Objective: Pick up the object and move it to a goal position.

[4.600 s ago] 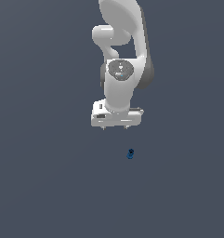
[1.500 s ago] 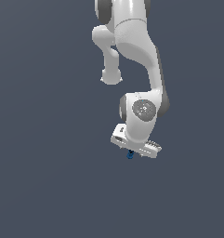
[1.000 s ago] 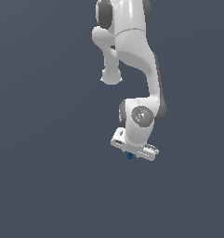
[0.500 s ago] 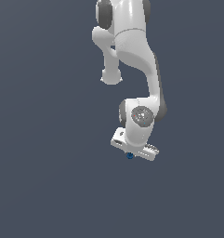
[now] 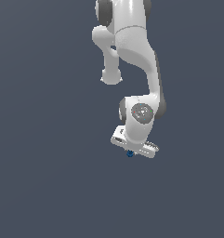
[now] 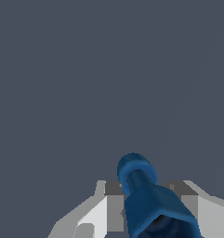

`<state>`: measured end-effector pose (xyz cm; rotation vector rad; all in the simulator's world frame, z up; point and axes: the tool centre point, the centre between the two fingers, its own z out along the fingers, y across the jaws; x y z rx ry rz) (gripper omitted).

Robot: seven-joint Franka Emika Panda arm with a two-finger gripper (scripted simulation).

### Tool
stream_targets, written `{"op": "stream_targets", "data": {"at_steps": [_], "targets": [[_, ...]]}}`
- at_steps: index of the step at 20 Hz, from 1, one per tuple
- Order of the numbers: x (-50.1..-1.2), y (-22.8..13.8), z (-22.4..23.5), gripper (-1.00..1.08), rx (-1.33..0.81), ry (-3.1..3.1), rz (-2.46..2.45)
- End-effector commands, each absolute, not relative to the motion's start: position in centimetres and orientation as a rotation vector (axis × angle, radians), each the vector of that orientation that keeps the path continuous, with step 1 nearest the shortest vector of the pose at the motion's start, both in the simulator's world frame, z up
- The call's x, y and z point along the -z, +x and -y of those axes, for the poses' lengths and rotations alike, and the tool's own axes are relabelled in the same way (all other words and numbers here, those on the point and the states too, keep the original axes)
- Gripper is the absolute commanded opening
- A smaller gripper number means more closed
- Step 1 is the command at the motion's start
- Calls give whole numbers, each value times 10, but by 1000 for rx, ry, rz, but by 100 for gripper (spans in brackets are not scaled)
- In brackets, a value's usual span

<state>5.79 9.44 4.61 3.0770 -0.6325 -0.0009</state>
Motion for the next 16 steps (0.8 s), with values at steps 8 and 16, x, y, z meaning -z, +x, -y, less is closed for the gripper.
{"op": "stream_targets", "data": {"at_steps": [8,16], "targets": [[-59,23,-98,-100,0,3077,632],[-77,-25,-103,-100,0,3077,632]]}}
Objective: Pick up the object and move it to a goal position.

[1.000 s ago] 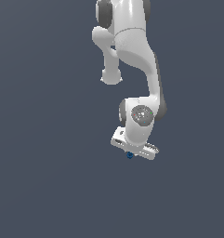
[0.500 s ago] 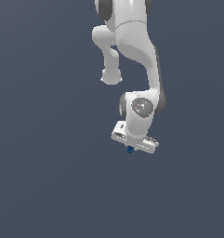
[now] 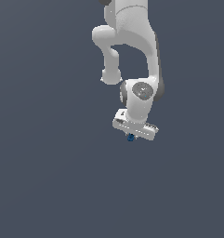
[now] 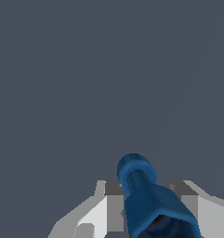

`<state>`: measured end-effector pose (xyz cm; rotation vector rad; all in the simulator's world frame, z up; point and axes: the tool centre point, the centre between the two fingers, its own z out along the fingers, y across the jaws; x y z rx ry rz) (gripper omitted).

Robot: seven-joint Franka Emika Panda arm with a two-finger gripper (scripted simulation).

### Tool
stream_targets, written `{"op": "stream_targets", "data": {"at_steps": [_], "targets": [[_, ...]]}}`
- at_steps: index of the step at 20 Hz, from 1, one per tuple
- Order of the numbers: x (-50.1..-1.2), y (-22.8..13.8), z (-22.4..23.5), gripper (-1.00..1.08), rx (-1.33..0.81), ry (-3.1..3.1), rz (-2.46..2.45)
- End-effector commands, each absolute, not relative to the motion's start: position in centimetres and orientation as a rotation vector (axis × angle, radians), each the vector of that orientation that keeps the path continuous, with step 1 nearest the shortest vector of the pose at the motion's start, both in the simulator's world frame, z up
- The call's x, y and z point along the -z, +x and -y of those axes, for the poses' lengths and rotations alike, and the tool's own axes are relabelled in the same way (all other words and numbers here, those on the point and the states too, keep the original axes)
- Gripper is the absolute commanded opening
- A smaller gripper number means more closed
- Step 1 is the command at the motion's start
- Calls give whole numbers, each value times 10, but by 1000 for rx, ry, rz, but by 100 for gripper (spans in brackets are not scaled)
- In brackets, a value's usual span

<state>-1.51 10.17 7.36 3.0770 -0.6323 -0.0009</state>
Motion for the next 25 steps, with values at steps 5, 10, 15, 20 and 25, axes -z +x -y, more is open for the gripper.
{"op": "stream_targets", "data": {"at_steps": [5,10,15,20,25], "targets": [[-90,-57,-106,-100,0,3077,632],[-100,-82,-109,-100,0,3077,632],[-107,-99,-111,-100,0,3077,632],[-111,-107,-112,-100,0,3077,632],[-111,-107,-112,-100,0,3077,632]]}}
